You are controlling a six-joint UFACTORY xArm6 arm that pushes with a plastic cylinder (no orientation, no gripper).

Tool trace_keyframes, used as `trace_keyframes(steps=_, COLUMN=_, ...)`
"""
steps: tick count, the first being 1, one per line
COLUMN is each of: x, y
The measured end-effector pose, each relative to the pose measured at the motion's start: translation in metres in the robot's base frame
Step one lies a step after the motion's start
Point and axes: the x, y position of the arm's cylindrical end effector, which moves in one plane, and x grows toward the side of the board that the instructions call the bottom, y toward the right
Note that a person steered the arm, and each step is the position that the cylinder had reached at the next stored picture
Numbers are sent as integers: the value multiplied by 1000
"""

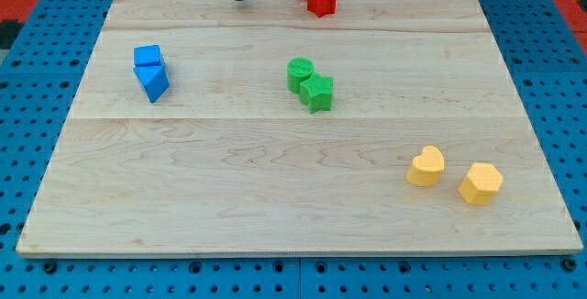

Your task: Move the red star towards the bottom left of the board

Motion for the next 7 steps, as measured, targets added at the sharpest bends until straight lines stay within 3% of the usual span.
trace_keyframes(steps=2, x=0, y=135)
trace_keyframes(steps=3, x=1, y=170)
trace_keyframes(steps=6, x=12, y=220)
trace_keyframes(steps=7, x=46, y=229)
